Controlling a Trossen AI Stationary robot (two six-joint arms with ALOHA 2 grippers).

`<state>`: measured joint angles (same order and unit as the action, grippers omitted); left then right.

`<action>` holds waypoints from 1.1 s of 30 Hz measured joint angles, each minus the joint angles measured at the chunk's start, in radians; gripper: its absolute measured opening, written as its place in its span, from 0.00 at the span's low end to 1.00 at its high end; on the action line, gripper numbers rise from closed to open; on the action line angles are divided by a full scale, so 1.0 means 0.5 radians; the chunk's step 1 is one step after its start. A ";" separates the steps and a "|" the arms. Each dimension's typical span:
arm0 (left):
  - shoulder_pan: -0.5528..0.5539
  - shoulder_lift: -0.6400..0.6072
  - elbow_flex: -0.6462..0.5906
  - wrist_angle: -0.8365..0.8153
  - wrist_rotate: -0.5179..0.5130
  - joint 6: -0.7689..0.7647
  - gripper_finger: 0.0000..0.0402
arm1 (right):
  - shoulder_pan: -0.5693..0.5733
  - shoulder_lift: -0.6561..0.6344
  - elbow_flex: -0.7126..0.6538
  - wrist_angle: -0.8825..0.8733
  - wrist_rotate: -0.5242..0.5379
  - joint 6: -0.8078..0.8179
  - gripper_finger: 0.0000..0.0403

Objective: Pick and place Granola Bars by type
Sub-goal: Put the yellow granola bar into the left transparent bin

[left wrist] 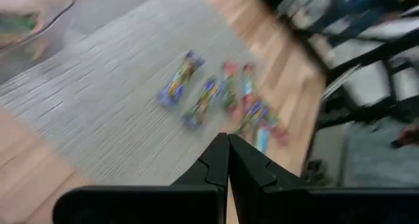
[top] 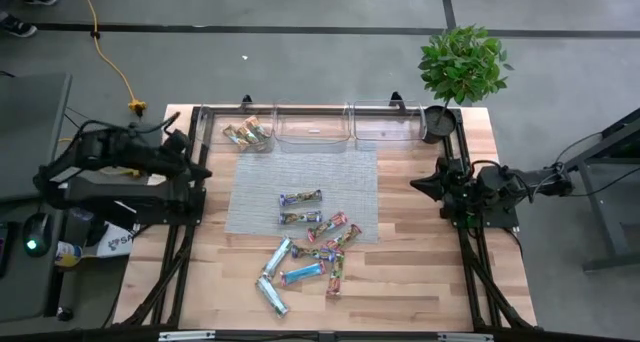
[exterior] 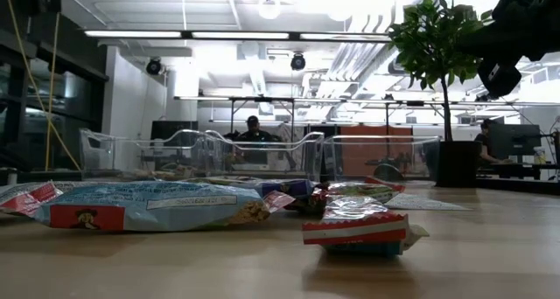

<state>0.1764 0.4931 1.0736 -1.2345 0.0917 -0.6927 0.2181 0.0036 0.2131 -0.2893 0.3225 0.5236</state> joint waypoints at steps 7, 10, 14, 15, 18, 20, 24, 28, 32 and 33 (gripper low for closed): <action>0.001 0.027 0.455 -0.461 -0.144 -0.118 0.01 | 0.000 0.000 0.000 -0.002 0.008 0.000 0.00; 0.073 -0.097 0.526 -0.514 -0.199 -0.186 0.01 | 0.000 0.000 0.000 0.000 0.022 -0.007 0.00; 0.431 -0.251 0.481 -0.682 -0.007 -0.124 0.01 | 0.000 0.000 0.001 0.000 0.038 -0.008 0.00; 0.574 -0.293 0.456 -0.694 0.093 -0.065 0.01 | 0.000 0.000 0.001 0.001 0.039 -0.008 0.00; 1.072 -0.443 0.420 -0.680 0.433 0.175 0.01 | 0.000 0.000 0.001 0.002 0.065 -0.006 0.00; 1.436 -0.585 0.420 -0.671 0.645 0.333 0.01 | 0.000 0.000 0.002 0.002 0.095 -0.003 0.00; 2.044 -0.804 0.453 -0.673 1.075 0.608 0.01 | -0.001 0.001 0.002 0.003 0.128 0.015 0.00; 2.500 -0.855 0.454 -0.676 1.504 0.758 0.00 | -0.001 0.006 0.002 0.003 0.143 0.054 0.00; 2.636 -0.850 0.462 -0.669 1.878 0.896 0.00 | -0.001 0.007 0.002 0.000 0.138 0.066 0.00; 2.637 -0.851 0.458 -0.666 1.881 0.911 0.00 | -0.001 0.007 0.002 -0.007 0.137 0.060 0.00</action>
<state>1.4948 0.0673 1.3025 -1.5674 1.0324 -0.2374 0.2176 0.0071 0.2142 -0.2930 0.3911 0.5538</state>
